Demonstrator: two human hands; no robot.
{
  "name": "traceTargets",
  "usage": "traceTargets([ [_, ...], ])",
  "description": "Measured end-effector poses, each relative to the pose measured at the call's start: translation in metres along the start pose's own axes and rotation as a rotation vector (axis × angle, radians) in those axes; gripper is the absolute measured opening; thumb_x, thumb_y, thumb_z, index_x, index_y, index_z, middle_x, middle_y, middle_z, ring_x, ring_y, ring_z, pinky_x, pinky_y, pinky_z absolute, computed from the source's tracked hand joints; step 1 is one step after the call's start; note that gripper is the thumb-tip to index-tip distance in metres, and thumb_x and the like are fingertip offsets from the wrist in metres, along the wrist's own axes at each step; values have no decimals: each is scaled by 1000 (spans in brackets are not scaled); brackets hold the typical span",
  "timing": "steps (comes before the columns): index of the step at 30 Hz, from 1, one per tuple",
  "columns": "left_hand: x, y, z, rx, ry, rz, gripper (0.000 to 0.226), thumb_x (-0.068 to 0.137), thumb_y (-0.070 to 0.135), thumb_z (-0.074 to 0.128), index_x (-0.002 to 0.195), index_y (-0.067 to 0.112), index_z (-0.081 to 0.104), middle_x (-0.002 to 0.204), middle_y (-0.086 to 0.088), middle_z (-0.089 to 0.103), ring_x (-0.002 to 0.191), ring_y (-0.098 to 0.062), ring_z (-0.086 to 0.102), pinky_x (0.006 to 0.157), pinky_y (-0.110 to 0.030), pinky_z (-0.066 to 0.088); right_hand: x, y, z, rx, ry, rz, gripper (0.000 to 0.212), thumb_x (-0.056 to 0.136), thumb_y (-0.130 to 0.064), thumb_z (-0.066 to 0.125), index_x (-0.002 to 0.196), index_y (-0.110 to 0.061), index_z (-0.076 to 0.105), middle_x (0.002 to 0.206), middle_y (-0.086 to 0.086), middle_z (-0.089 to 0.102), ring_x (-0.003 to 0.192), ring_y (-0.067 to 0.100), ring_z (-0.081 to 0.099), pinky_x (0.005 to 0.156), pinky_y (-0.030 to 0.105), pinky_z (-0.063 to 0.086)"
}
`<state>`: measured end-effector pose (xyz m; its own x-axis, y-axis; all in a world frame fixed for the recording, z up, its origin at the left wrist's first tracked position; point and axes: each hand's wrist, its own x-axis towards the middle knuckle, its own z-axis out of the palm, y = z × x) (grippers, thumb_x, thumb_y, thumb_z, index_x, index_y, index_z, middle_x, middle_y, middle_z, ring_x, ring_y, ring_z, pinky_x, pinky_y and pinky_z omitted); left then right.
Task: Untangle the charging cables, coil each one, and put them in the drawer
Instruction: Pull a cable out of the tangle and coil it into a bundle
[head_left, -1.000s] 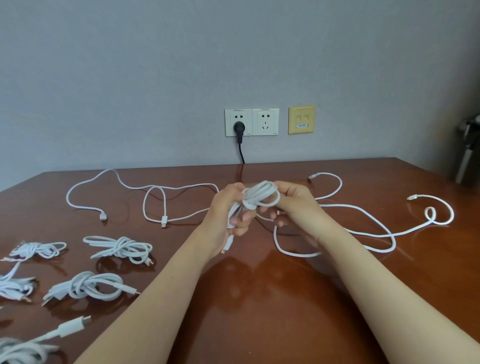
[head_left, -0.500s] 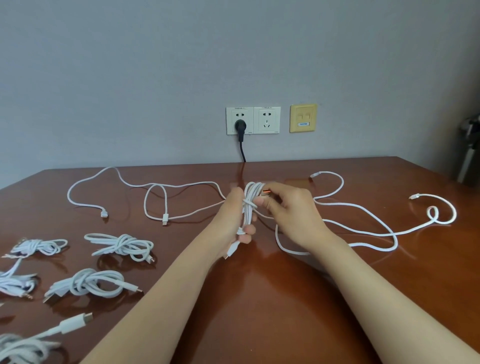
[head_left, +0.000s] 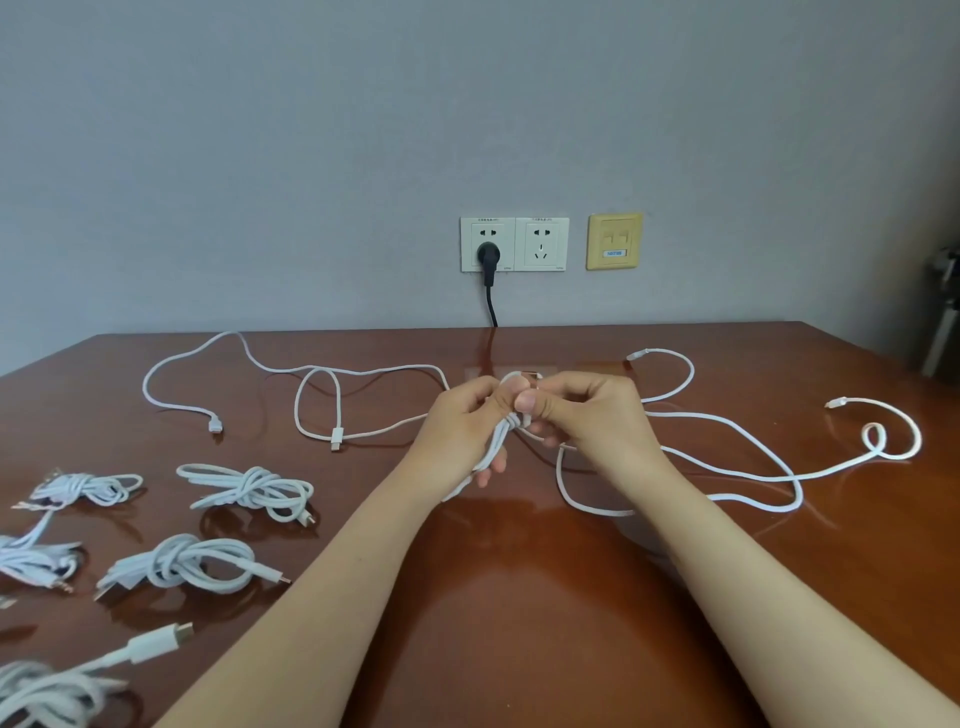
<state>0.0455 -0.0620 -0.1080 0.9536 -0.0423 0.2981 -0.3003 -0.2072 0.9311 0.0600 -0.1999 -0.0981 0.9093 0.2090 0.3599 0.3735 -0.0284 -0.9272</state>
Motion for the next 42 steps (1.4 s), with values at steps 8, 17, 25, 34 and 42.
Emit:
traceTargets([
  [8, 3, -3, 8, -186, 133, -49, 27, 100, 32, 38, 85, 18, 55, 42, 2, 49, 38, -21, 40, 36, -21, 33, 1, -1, 7, 207, 128, 52, 12, 79, -11, 70, 70, -12, 63, 57, 1, 63, 50, 8, 53, 48, 17, 47],
  [17, -1, -7, 17, -160, 127, -100, 22, 101, 23, 36, 87, 18, 53, 61, -7, 55, 39, -14, 47, 33, -20, 35, 1, 0, 4, -84, 43, 82, 32, 79, -14, 73, 57, -12, 50, 65, 15, 57, 54, 15, 48, 50, 28, 44],
  [25, 0, -10, 20, -68, 139, -39, 25, 101, 23, 35, 85, 22, 54, 67, -1, 57, 52, -5, 55, 49, -18, 44, -1, -9, 0, -26, -27, 287, 30, 78, -15, 74, 59, -11, 52, 42, -6, 53, 41, 4, 47, 54, 25, 55],
  [34, 3, -14, 21, -99, 146, -29, 23, 99, 17, 41, 85, 17, 60, 74, 4, 58, 72, -7, 53, 70, -21, 42, 2, -12, -2, -118, -27, 407, 25, 76, -15, 76, 59, -11, 58, 47, 0, 56, 38, 6, 49, 58, 31, 57],
  [42, -3, -8, 21, -52, 140, 100, 18, 94, 13, 50, 82, 17, 62, 73, 5, 60, 64, 3, 54, 60, -9, 42, 2, -9, -8, 33, -128, 621, 16, 74, -19, 77, 78, -7, 66, 65, 5, 68, 36, 4, 49, 62, 32, 58],
])
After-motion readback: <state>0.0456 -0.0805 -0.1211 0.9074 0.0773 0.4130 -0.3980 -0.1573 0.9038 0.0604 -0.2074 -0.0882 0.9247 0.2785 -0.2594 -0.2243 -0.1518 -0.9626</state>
